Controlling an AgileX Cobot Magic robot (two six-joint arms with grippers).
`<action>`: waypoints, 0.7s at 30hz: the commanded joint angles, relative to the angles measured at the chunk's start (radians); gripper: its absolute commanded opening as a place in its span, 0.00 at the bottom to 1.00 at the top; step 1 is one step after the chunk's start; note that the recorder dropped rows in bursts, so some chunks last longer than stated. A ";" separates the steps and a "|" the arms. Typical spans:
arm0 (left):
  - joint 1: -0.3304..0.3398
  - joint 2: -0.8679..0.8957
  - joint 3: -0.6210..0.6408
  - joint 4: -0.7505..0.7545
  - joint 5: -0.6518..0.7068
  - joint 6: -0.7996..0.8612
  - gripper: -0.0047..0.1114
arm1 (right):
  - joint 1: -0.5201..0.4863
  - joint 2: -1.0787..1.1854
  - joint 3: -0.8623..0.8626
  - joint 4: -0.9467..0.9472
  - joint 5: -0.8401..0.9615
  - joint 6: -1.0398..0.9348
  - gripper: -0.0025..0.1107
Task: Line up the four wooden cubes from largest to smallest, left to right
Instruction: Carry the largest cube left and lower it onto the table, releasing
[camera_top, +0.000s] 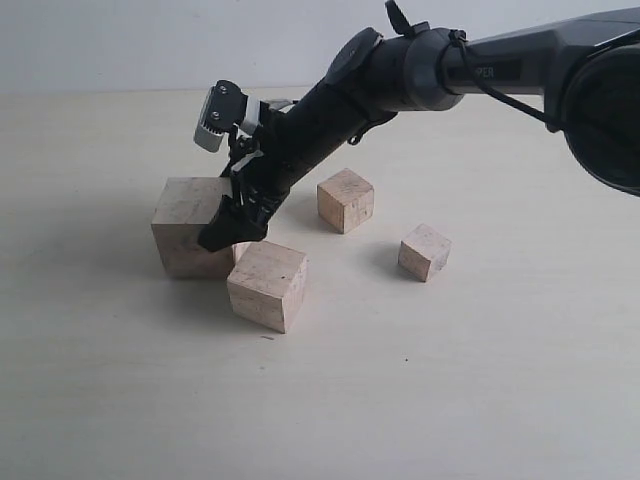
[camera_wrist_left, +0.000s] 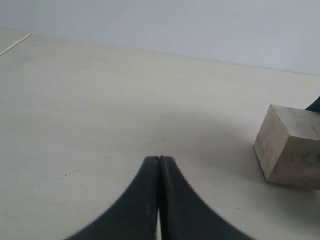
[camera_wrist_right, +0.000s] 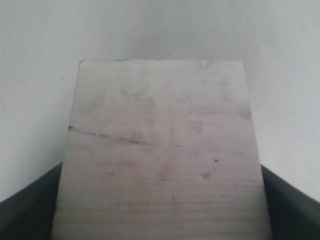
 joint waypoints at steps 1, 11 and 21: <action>-0.006 -0.005 0.003 0.002 -0.007 0.003 0.04 | 0.001 -0.002 -0.002 -0.048 -0.017 0.016 0.02; -0.006 -0.005 0.003 0.002 -0.007 0.003 0.04 | 0.001 -0.002 -0.002 -0.100 -0.044 0.016 0.15; -0.006 -0.005 0.003 0.002 -0.007 0.003 0.04 | 0.001 -0.002 -0.002 -0.166 -0.043 0.007 0.15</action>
